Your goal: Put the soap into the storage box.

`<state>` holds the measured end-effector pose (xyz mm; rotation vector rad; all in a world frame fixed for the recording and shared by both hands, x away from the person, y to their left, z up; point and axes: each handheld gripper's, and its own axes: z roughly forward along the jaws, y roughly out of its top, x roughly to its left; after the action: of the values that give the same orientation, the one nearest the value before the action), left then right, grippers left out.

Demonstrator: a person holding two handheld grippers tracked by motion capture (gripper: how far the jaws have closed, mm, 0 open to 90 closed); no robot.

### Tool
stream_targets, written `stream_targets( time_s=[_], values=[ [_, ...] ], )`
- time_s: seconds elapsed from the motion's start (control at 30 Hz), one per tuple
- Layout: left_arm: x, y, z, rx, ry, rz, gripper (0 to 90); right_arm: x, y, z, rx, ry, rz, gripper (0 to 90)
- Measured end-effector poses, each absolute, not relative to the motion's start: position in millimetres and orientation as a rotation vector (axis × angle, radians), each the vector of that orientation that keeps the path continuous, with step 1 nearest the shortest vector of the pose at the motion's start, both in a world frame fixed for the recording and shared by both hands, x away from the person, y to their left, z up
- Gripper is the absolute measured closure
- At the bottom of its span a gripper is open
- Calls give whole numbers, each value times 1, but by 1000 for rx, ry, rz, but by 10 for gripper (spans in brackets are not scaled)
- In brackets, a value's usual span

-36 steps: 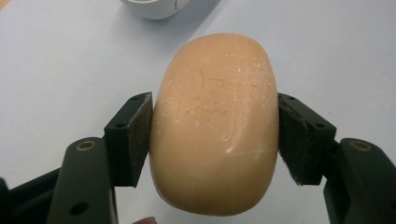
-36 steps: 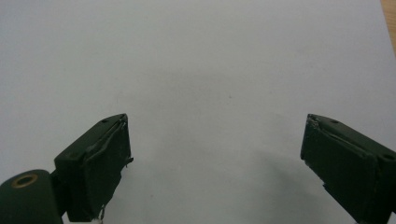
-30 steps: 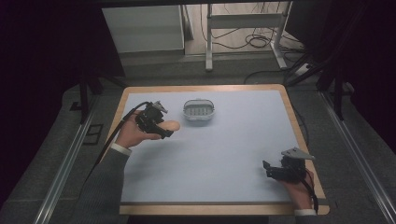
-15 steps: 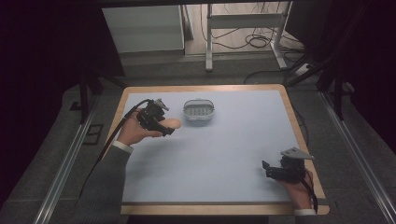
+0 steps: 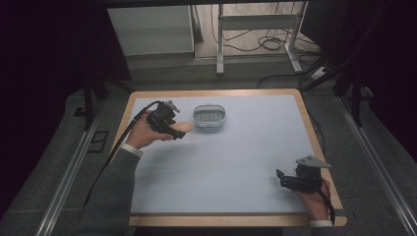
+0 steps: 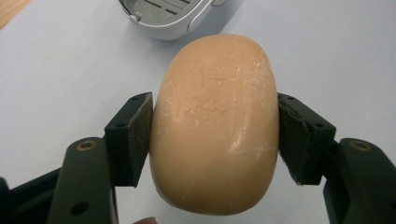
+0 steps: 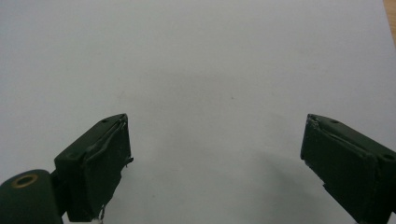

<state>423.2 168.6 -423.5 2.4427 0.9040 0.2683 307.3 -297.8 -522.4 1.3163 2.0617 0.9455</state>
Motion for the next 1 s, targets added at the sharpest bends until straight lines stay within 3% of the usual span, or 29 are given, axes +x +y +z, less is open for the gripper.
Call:
stream_targets(
  time_s=[1.0],
  values=[
    [446, 148, -418, 2455, 862, 275, 341, 307, -298, -523, 1305, 2071, 946, 82]
  ],
)
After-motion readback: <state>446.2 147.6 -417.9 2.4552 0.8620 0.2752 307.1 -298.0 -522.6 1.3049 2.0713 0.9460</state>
